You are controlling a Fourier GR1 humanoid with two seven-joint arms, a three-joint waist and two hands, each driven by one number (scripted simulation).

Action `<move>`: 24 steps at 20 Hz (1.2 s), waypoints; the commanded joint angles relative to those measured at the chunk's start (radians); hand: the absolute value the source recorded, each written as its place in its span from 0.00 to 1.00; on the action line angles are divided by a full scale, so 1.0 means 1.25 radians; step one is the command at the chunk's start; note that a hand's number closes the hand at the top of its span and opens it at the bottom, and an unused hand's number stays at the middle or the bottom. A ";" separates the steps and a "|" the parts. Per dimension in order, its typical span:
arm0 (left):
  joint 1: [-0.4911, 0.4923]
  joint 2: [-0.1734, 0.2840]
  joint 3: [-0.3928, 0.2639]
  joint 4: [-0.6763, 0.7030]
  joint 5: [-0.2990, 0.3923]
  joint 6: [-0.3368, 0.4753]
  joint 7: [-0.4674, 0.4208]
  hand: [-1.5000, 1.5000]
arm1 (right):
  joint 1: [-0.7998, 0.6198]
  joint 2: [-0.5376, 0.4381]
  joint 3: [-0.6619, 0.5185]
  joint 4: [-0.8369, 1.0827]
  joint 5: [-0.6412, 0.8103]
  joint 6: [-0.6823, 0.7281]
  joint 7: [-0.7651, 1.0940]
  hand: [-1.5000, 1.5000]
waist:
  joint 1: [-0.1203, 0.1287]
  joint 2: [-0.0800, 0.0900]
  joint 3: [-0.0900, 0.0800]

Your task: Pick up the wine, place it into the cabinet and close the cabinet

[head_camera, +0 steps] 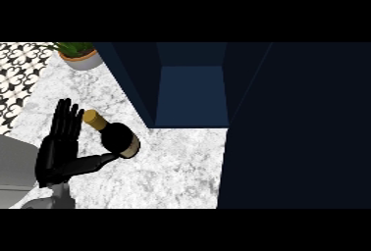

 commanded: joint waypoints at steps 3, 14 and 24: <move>-0.040 0.002 0.038 0.206 0.005 -0.063 -0.125 0.00 | 0.020 -0.009 -0.026 -0.056 -0.063 0.017 0.014 0.00 | -0.001 0.000 0.000; -0.088 0.013 0.076 0.495 0.000 -0.173 -0.334 0.00 | 0.006 0.013 0.013 -0.092 -0.012 -0.009 0.043 0.00 | -0.002 0.000 0.000; -0.184 -0.012 0.109 0.765 0.009 -0.246 -0.483 0.00 | -0.041 0.031 0.049 -0.041 0.027 -0.025 0.045 0.00 | -0.002 0.001 -0.001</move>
